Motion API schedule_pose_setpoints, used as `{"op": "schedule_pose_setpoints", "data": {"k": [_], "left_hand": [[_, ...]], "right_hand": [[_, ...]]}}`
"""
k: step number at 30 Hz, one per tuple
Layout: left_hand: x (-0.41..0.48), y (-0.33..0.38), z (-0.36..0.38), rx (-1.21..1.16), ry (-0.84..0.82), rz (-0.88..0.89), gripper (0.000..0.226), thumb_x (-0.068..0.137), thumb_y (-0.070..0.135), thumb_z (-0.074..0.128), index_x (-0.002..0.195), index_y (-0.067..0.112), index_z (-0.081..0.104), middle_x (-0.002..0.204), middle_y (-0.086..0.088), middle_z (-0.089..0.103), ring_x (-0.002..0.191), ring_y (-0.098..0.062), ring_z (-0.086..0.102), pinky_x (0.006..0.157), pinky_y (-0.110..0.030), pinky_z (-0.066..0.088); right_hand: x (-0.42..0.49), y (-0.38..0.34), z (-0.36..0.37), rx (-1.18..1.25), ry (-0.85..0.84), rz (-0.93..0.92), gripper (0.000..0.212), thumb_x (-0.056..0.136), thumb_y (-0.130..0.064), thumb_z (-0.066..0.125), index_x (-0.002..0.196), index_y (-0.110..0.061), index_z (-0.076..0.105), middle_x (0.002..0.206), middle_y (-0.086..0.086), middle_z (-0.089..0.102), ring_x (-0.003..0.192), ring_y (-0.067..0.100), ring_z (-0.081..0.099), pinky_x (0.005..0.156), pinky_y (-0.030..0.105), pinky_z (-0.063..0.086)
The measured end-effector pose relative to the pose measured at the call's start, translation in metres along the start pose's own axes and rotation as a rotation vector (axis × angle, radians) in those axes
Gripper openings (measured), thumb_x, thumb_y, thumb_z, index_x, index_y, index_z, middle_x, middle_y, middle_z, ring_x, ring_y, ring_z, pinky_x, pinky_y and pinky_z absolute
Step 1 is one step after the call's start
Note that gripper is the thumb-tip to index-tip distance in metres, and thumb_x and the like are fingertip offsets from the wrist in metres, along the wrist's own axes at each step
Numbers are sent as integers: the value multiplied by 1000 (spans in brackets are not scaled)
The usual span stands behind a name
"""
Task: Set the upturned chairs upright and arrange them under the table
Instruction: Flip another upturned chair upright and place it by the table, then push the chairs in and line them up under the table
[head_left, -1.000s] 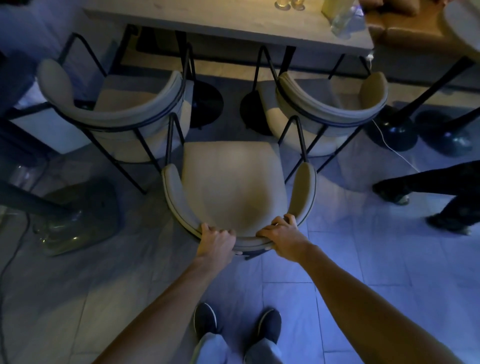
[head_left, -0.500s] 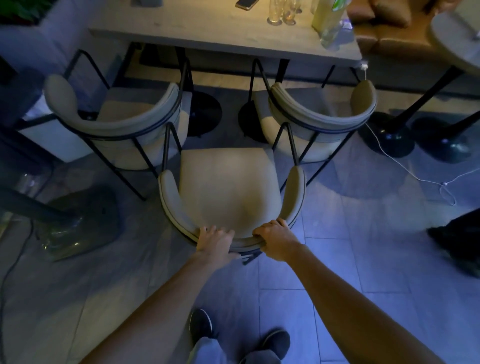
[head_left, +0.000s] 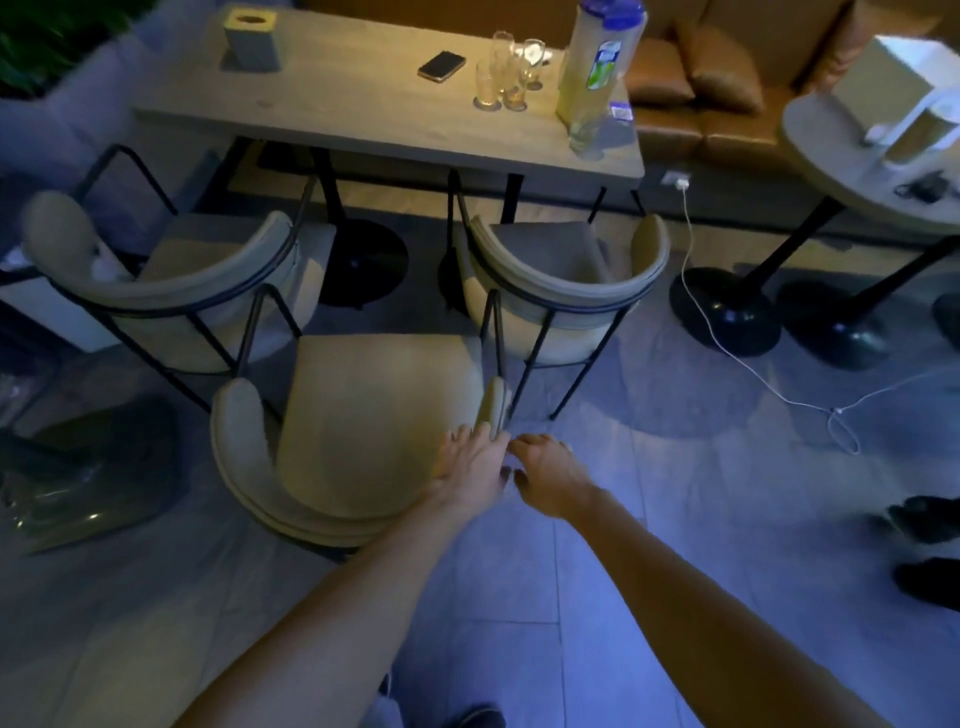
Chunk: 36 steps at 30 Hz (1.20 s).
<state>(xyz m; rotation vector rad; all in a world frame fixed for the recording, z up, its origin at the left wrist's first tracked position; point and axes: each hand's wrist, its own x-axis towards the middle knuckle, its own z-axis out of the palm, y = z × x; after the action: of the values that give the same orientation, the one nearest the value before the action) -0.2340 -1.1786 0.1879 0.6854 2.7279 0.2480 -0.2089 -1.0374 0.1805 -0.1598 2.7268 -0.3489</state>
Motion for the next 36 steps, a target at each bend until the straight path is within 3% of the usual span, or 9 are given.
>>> {"op": "schedule_pose_setpoints", "data": {"k": [5,8,17,23,26,29,36], "left_hand": [[60,29,-6,16,8,12,38,93,35,51,127,19,47,129,-11,48,126,-35,41,96,-45,34],[108,42,-13,45,38,11,44,94,36,52,134,20,43,126,-9,48,120,-35,45,95,-47,35],[273,71,-35,116,69,-11,54,93,35,55,143,21,38,132,-11,43,123,-32,42,97,-45,36],[359,71,-45,217,52,-40,55,88,52,56,133,22,48,131,-11,46,122,-32,40,97,-47,35],[392,71,-35,258,-13,-81,49,90,53,54,128,21,52,131,-11,51,123,-32,40,102,-49,31],[413,77,-16,175,-48,-112,50,98,57,39,127,18,52,130,-11,55,124,-33,43,111,-56,19],[420,79,11,156,124,-35,46,95,56,44,116,16,56,112,-8,58,105,-32,49,101,-49,30]], "right_hand": [[20,69,-41,9,9,81,44,94,-20,48,137,-22,51,141,7,49,127,32,46,103,42,40],[45,109,-64,-17,16,115,43,94,-22,49,137,-22,49,140,7,48,128,33,44,102,44,40],[158,215,-125,-56,103,165,65,89,-17,55,148,-15,29,147,13,35,129,38,39,103,51,41],[235,277,-144,-284,96,95,75,79,-26,67,144,-18,31,139,9,44,127,34,41,105,48,36],[267,309,-145,-335,-11,54,68,80,-25,66,141,-20,35,136,8,50,128,32,44,112,52,25],[278,337,-142,-432,-52,-4,58,80,-25,66,133,-20,45,129,6,56,123,30,47,112,48,24],[284,365,-150,-431,39,-135,35,78,-6,59,110,-21,63,103,3,69,104,27,54,92,34,34]]}}
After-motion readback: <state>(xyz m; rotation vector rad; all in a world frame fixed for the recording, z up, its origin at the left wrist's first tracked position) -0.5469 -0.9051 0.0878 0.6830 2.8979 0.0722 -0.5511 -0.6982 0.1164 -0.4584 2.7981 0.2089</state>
